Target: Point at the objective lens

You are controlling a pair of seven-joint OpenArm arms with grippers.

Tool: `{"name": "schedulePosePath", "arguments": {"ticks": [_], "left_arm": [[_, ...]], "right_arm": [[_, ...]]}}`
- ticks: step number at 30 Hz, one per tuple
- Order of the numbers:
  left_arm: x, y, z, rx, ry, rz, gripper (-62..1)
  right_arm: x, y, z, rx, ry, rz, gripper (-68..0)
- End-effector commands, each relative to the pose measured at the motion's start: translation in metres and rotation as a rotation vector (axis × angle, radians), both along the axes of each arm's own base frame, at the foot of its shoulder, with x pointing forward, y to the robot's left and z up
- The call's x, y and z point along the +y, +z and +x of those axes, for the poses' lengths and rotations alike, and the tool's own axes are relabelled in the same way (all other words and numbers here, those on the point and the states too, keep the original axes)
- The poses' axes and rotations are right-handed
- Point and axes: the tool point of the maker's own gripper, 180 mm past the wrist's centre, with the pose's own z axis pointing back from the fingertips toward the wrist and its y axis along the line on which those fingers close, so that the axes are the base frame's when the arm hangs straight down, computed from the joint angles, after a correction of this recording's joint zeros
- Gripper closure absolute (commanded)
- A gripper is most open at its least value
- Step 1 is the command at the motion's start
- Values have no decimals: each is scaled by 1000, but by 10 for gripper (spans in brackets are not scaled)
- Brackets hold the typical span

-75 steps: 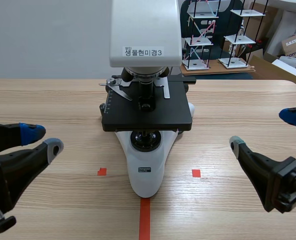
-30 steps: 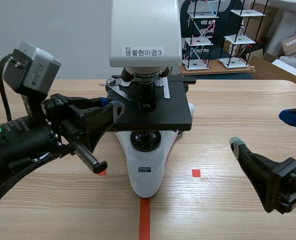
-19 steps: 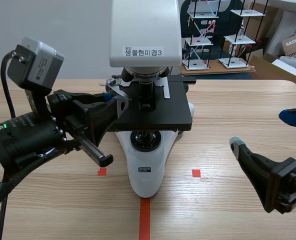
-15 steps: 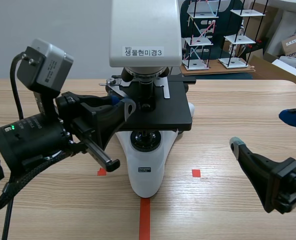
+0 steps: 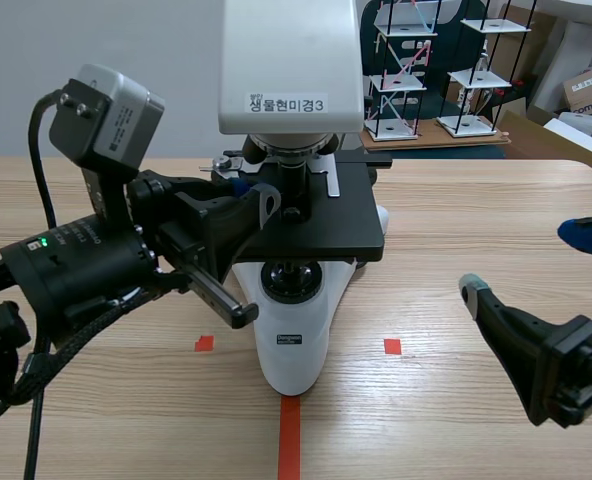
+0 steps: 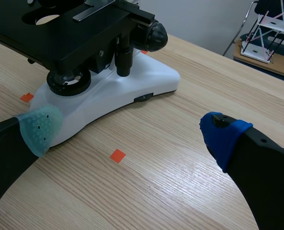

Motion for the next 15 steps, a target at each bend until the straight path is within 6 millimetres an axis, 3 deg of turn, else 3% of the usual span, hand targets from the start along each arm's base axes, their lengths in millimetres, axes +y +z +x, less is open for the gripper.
{"name": "schedulePosePath", "arguments": {"ticks": [1, 15], "left_arm": [[-1, 10, 1, -24, 2, -27, -23], [-1, 9, 1, -19, 2, -22, -23]], "right_arm": [[0, 9, 3, -30, 1, 9, -634], [0, 9, 3, -30, 1, 9, -634]]}}
